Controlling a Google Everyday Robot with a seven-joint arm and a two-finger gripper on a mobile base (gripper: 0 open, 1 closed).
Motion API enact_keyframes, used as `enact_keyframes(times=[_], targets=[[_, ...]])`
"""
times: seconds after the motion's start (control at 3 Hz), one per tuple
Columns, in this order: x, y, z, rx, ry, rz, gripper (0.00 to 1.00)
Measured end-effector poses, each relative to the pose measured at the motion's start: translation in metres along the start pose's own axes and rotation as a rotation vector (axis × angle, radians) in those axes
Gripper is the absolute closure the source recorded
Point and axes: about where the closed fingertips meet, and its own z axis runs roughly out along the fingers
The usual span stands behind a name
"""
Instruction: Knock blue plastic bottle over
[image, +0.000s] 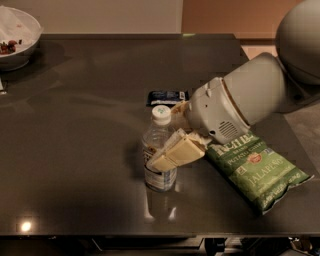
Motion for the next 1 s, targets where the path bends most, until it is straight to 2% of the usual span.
enact_keyframes(times=[0.33,0.67,1.0], targets=[[-0.003,-0.011,-0.005,0.001,0.023,0.011,0.65],[-0.005,-0.03,-0.01,-0.019,0.08,0.01,0.87],[-0.014,-0.053,-0.012,-0.047,0.191,-0.037,1.0]])
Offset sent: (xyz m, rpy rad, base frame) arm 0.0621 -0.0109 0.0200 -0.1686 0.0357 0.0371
